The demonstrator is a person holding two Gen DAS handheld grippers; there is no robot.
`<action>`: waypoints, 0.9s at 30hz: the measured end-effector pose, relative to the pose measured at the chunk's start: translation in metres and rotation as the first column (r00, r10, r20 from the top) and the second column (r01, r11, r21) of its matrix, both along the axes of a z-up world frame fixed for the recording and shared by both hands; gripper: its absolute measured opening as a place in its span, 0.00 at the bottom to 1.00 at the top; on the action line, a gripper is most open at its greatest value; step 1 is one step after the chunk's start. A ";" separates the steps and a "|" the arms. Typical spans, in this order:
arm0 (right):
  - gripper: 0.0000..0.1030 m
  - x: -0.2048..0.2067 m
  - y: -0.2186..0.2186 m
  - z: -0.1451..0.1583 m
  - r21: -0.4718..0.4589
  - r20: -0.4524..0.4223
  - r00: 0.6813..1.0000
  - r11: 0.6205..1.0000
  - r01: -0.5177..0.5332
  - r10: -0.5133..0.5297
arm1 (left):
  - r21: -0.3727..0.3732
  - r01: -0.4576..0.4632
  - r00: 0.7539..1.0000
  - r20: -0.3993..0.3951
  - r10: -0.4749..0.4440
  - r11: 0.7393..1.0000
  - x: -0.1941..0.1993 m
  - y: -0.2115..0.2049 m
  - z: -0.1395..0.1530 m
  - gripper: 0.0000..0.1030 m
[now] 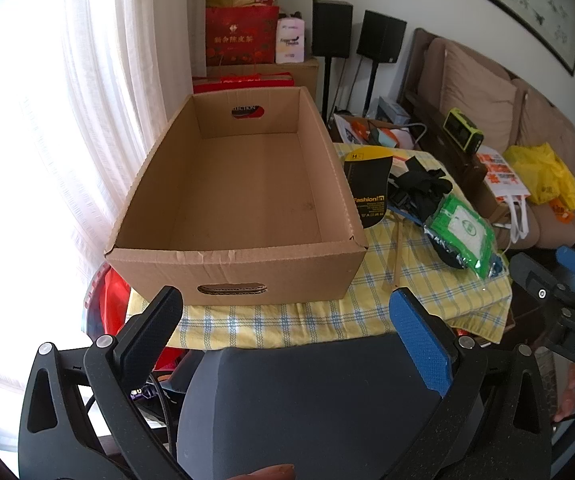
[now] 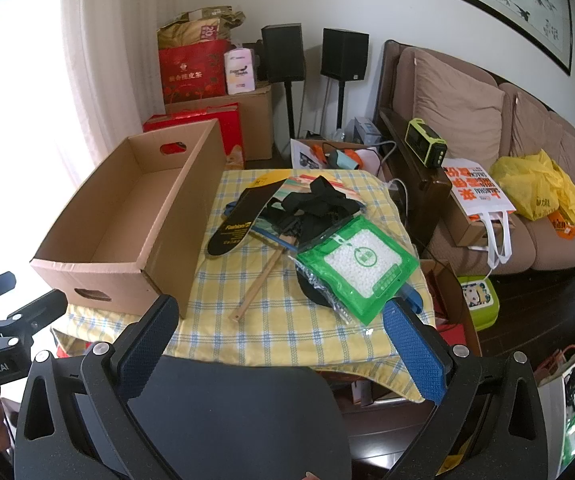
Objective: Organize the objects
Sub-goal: 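Move both tools toward the green bead bag on the table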
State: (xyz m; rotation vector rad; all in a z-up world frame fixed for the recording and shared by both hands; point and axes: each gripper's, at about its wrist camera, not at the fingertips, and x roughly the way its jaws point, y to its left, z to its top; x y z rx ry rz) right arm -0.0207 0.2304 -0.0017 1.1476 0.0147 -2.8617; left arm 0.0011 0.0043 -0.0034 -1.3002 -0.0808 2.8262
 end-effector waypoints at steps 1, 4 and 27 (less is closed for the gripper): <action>1.00 0.000 0.000 0.000 0.000 0.000 1.000 1.000 0.000 0.000 | 0.000 0.001 1.000 0.000 -0.001 1.000 0.000 0.000 0.000 1.00; 1.00 0.000 -0.001 0.000 0.000 0.001 1.000 1.000 0.000 0.000 | -0.002 -0.001 1.000 0.000 0.001 1.000 0.000 0.000 0.000 1.00; 1.00 -0.015 0.039 -0.014 0.005 0.033 0.996 0.997 0.080 -0.080 | -0.082 0.149 0.987 -0.045 -0.153 0.985 -0.022 0.042 -0.013 1.00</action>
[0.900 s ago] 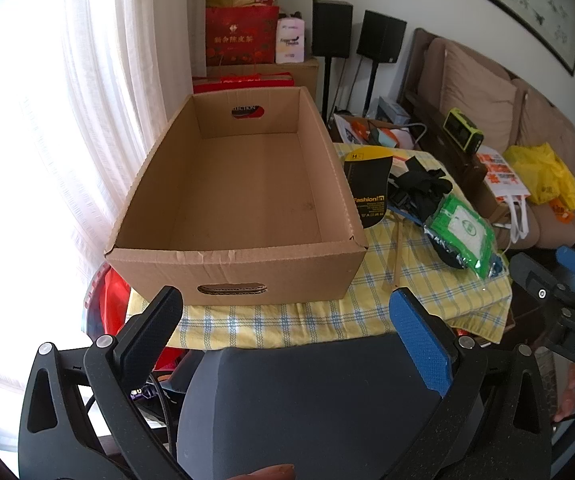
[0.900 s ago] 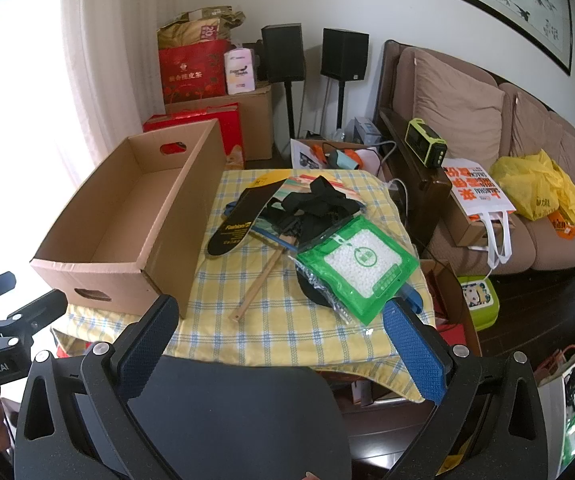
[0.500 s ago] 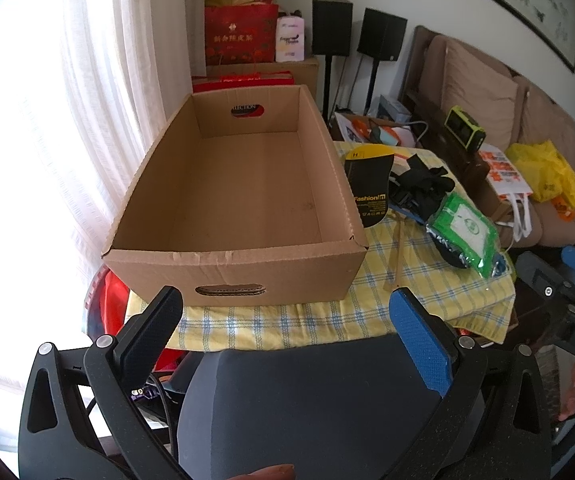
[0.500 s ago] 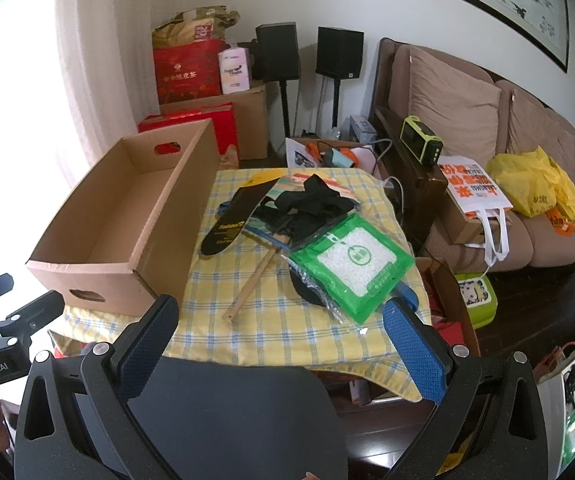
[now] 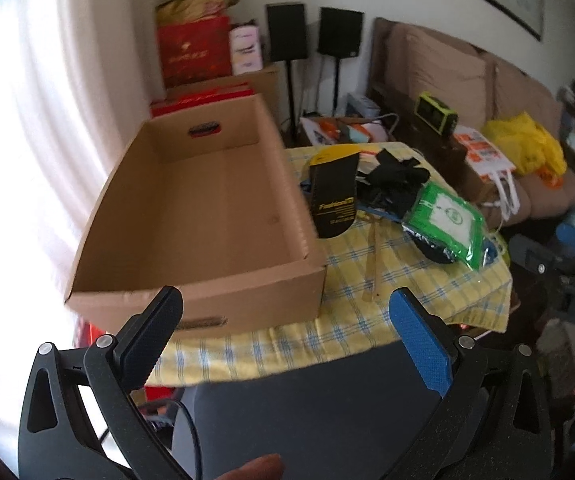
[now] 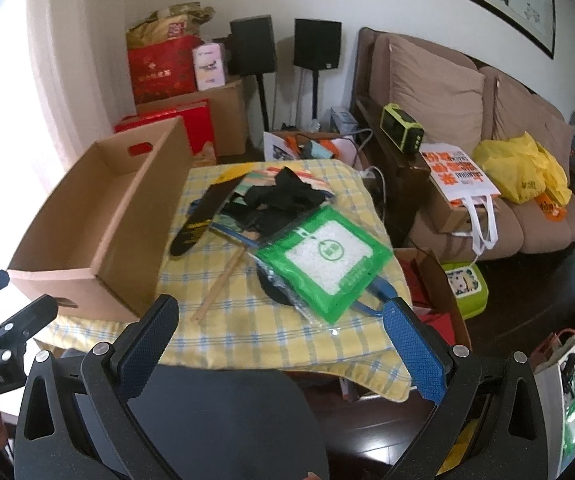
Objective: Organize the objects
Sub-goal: 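Move both tools toward the green bead bag on the table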
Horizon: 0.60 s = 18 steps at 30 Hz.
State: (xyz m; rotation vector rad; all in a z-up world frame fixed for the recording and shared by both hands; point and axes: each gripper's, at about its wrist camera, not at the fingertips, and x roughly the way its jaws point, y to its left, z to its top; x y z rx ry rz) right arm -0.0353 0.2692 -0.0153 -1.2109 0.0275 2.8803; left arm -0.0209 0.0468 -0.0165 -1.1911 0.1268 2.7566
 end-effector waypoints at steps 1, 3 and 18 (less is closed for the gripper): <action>1.00 -0.002 0.003 -0.002 0.005 0.007 1.000 1.000 0.008 -0.008 | -0.006 0.018 1.000 -0.002 -0.018 1.000 -0.003 0.005 -0.002 1.00; 1.00 -0.005 0.010 -0.007 0.012 0.019 1.000 1.000 0.022 -0.022 | -0.003 0.040 0.999 0.004 -0.040 0.999 -0.008 0.012 -0.006 1.00; 1.00 -0.018 0.045 -0.032 0.085 0.023 0.998 0.994 0.064 -0.066 | 0.230 0.064 0.992 0.090 -0.087 0.971 -0.038 0.017 -0.022 1.00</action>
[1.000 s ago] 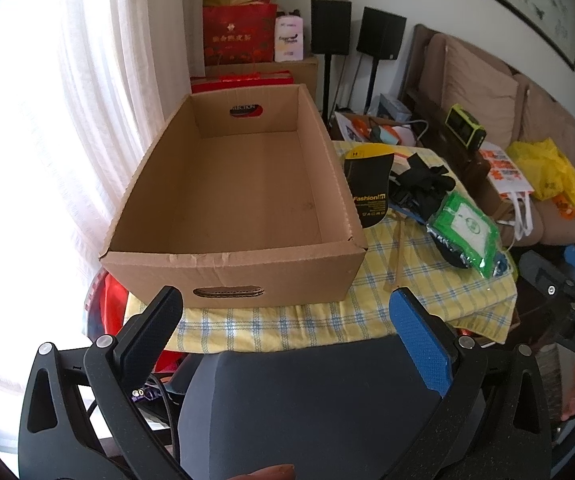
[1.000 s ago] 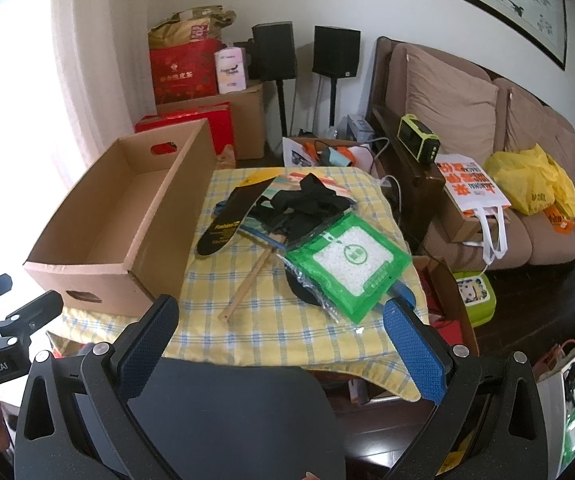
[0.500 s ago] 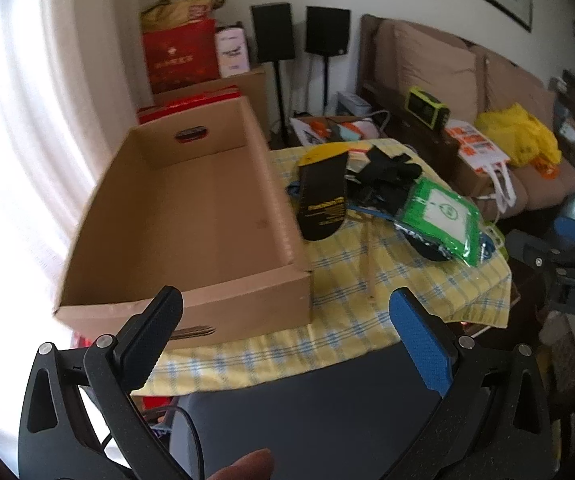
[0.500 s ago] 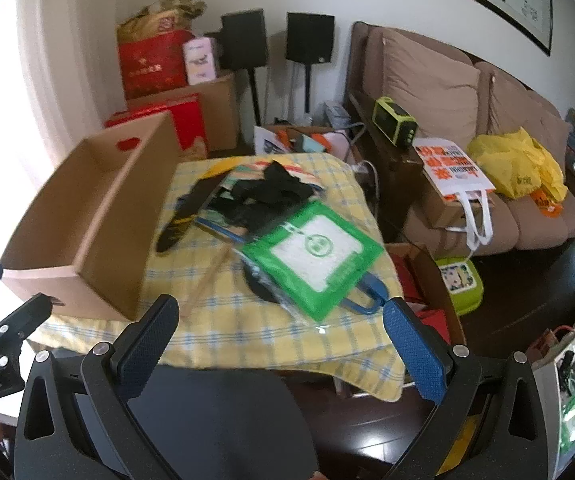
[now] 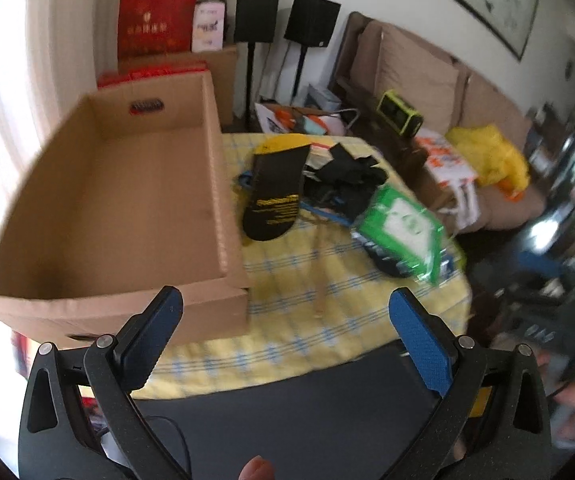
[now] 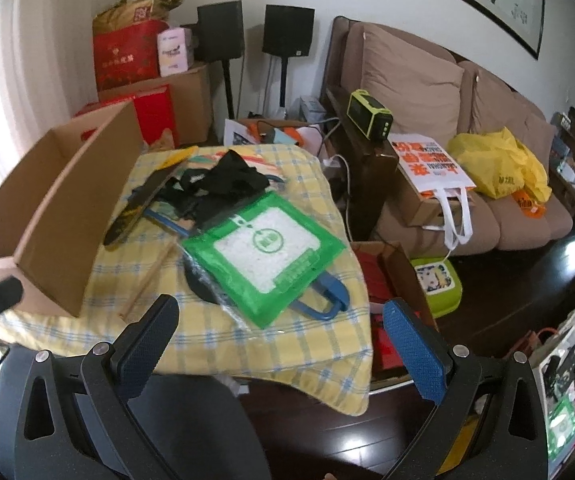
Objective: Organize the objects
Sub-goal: 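Move both tools toward the green bead bag on the table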
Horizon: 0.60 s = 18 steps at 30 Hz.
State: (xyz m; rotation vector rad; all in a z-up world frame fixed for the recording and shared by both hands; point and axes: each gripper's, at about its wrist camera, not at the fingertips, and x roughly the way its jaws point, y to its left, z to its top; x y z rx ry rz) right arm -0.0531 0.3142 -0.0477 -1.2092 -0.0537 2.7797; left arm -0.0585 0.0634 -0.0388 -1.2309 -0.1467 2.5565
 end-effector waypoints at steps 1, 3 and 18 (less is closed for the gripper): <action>1.00 -0.001 0.002 -0.002 0.002 0.006 1.000 1.000 0.003 -0.003 | 0.005 -0.007 1.000 -0.005 0.007 1.000 -0.001 0.000 0.000 1.00; 1.00 -0.003 0.009 -0.006 -0.018 0.020 1.000 1.000 0.003 -0.003 | -0.031 -0.018 0.999 -0.036 0.016 0.999 -0.001 0.004 0.001 1.00; 1.00 -0.022 0.066 -0.031 -0.161 0.078 0.994 0.982 0.094 -0.082 | -0.045 0.000 0.997 -0.077 -0.003 0.999 -0.018 0.039 -0.003 1.00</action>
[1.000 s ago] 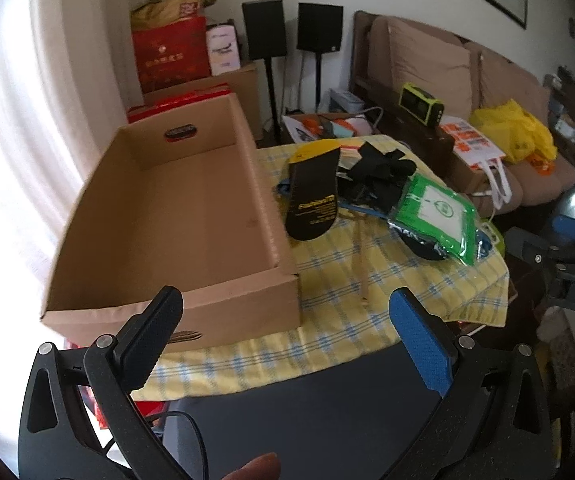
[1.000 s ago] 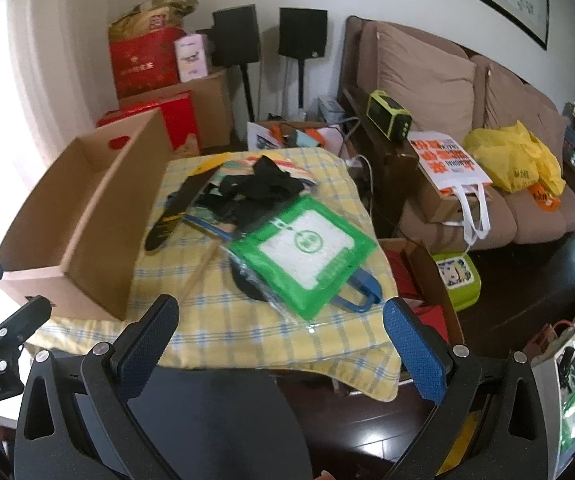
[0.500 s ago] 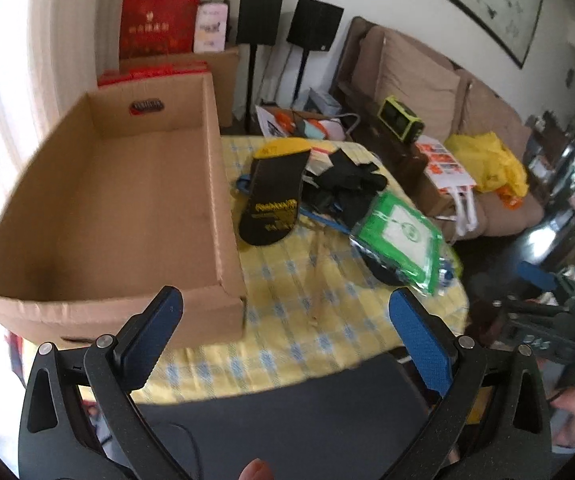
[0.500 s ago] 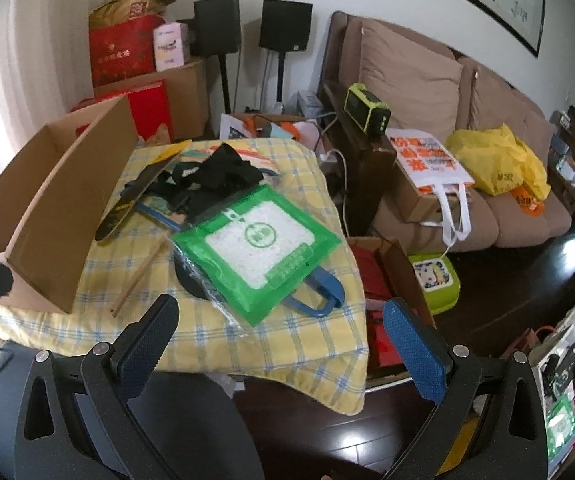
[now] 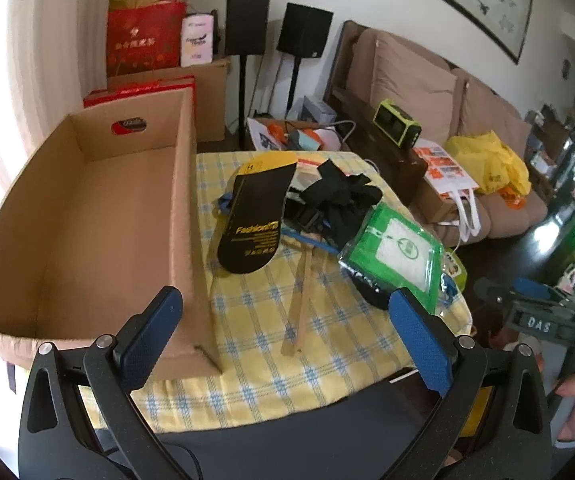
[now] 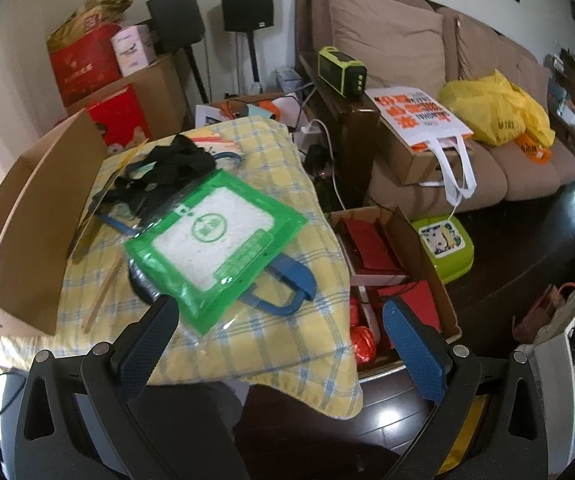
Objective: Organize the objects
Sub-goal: 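Move both tools toward the green bead bag on the table, then close the left gripper on the green bead bag and lift it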
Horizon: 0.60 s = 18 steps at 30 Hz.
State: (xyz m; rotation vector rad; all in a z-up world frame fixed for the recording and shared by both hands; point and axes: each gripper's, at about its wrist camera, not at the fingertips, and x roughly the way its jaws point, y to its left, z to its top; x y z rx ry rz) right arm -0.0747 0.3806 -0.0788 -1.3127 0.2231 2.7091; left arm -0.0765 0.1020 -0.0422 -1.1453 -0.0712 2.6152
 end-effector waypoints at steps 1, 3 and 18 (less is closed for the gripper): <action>1.00 -0.002 0.005 -0.002 -0.017 0.003 1.000 1.000 0.006 -0.005 | -0.012 0.007 1.000 -0.006 -0.008 1.000 0.000 0.004 0.000 1.00; 1.00 -0.006 0.013 -0.004 -0.046 0.006 1.000 0.999 0.016 -0.016 | -0.033 0.025 1.000 -0.013 -0.026 0.999 -0.001 0.012 0.000 1.00; 0.87 -0.051 0.054 -0.017 -0.281 -0.009 1.000 0.959 0.013 -0.016 | -0.059 0.163 0.978 0.142 -0.154 0.985 -0.048 0.077 -0.033 1.00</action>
